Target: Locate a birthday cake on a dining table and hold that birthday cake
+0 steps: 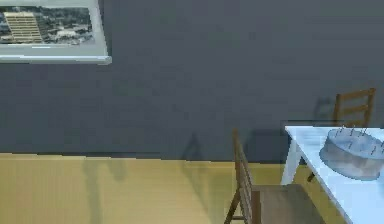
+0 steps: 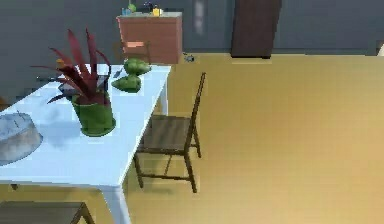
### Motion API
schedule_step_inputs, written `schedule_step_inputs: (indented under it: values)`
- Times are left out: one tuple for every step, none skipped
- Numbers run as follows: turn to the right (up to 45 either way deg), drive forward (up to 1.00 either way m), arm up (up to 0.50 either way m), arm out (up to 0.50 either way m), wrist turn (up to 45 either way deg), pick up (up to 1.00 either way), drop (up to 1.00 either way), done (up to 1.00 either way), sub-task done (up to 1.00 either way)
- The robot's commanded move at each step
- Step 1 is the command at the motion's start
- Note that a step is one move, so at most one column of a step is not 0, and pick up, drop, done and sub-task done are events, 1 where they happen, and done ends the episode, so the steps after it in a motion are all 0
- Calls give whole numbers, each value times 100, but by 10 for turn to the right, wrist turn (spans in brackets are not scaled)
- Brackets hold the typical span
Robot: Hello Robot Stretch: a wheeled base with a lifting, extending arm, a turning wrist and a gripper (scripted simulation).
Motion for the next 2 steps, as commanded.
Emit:
schedule_step_inputs:
  values:
    - [450, 0, 0, 0, 0, 0, 0, 0, 0]
    - [450, 0, 0, 0, 0, 0, 0, 0, 0]
